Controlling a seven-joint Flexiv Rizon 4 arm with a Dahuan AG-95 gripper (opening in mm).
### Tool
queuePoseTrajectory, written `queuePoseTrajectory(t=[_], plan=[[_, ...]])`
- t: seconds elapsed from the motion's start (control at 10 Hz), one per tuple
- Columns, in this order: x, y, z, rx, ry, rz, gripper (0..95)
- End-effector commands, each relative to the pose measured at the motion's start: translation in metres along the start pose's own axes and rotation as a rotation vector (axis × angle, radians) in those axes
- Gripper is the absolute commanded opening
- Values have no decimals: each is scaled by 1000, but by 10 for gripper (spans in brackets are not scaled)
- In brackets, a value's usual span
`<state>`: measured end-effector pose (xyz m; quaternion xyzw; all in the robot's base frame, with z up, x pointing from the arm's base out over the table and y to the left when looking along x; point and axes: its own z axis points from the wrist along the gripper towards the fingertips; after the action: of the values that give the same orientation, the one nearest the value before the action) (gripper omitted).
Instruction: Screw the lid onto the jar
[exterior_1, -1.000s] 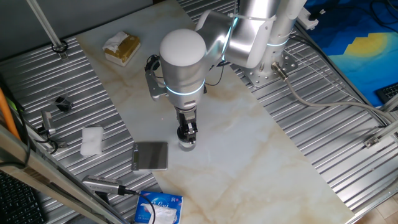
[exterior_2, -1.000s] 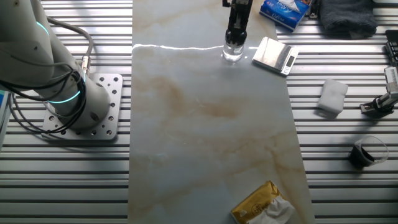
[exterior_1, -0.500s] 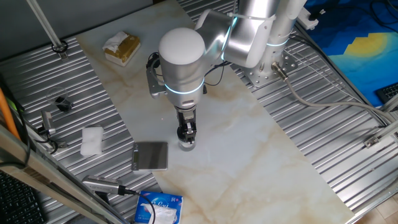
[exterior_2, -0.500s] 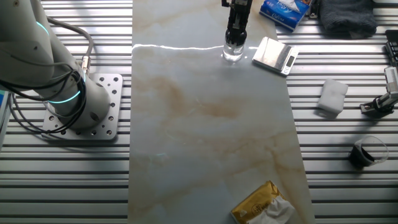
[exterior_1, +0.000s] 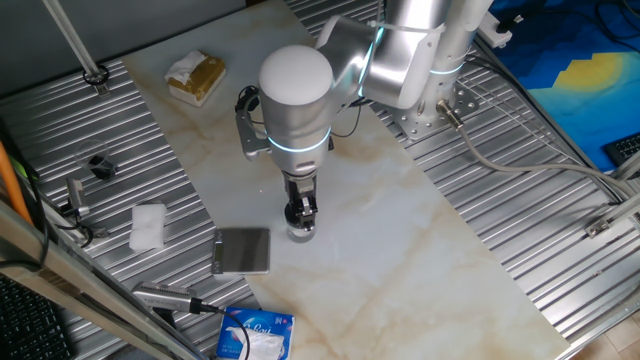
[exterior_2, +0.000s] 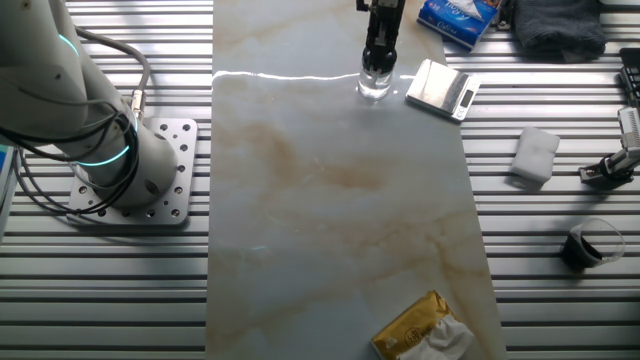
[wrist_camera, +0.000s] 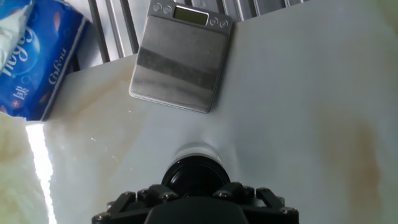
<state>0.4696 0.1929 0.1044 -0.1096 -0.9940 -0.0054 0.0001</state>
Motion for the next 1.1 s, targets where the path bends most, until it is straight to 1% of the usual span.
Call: queuePoseTrajectory(t=[0.1,0.2,0.3,0.4,0.7,0.8,1.1], plan=[[0,0,0,-8,-1,-4,190],[0,0,0,4,1,-8,190],[0,0,-1,6,0,-8,190],[0,0,-1,3,-1,-12,380],[0,0,-1,2,1,-27,380],[0,0,-1,2,0,-38,570],[0,0,-1,1,0,-57,570]])
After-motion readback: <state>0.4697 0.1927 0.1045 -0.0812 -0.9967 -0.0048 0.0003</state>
